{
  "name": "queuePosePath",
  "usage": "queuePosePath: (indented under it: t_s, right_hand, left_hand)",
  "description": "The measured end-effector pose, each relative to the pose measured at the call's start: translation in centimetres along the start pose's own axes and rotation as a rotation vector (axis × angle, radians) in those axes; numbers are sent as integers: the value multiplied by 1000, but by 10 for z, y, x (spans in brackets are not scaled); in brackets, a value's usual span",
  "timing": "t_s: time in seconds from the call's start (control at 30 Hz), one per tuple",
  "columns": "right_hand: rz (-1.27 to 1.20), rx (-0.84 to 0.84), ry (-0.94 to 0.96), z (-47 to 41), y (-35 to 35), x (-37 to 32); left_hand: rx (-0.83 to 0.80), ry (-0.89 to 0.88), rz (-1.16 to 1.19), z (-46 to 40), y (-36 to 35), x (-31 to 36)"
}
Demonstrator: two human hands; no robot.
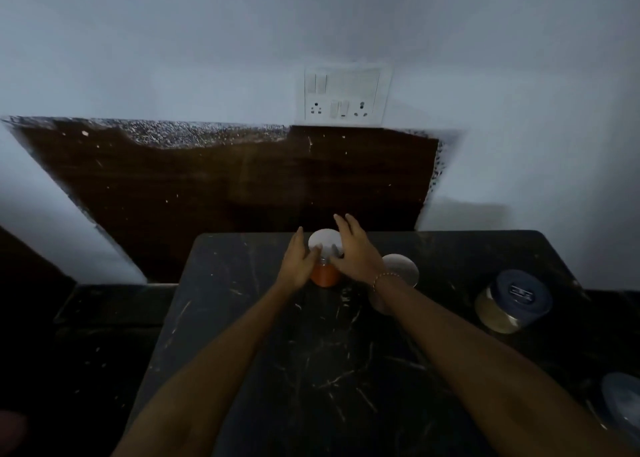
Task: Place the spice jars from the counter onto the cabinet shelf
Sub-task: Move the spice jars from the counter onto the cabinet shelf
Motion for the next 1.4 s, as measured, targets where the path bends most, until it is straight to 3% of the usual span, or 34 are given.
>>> queuePosePath:
  t_s: [0.1,0.23,0.4,0.53,0.63,0.7,0.77,0.87,0.93,1.03,1.1,1.27,1.4]
  right_hand:
    - [-43,-123,-75,-9,-20,4]
    - [-37,-134,-109,-15,-33,6]
    - [-102,-64,-111,-16,-6,3]
    - [-219,-14,-94,-10,32,-5]
    - [-320,1,-101,-4,63,-15]
    - [-339,19,-80,3,79,-25]
    - [-333,42,-50,9,95,-37]
    - [-318,90,-25,18,112,-51]
    - [-287,159,21,27,121,-57]
    - [-526,221,58,48,134,-57]
    - [-821,182,-4,63,137,-54]
    - [-1113,75,-15,82,128,-58]
    - [-1227,178,5,92,135,-76]
  left_hand:
    - [-100,79,242,-3,-10,-9]
    - [-114,89,352,-1,-15,-9]
    - [-263,23,212,9,0,2]
    - [-225,-68,227,13,21,23]
    - [-220,-203,-15,19,22,46]
    - [-169,-287,-130,27,14,61]
    - [-17,-337,-139,38,7,76]
    - [242,-314,-21,53,1,99]
    - [307,-326,104,61,1,111]
    - [223,-407,269,70,10,127]
    - [87,-424,351,74,19,137]
    - [-223,-407,615,87,26,168]
    - [-231,-421,660,92,23,184]
Point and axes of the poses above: each hand's wrist, its own z-axis away from the middle knuckle, its own y-axis out of the back of the hand, x = y × z, the point moved 2 cm from there along -z, towards the middle knuckle, and after that the axes turned 2 degrees about -x, right-handed, at the moved point
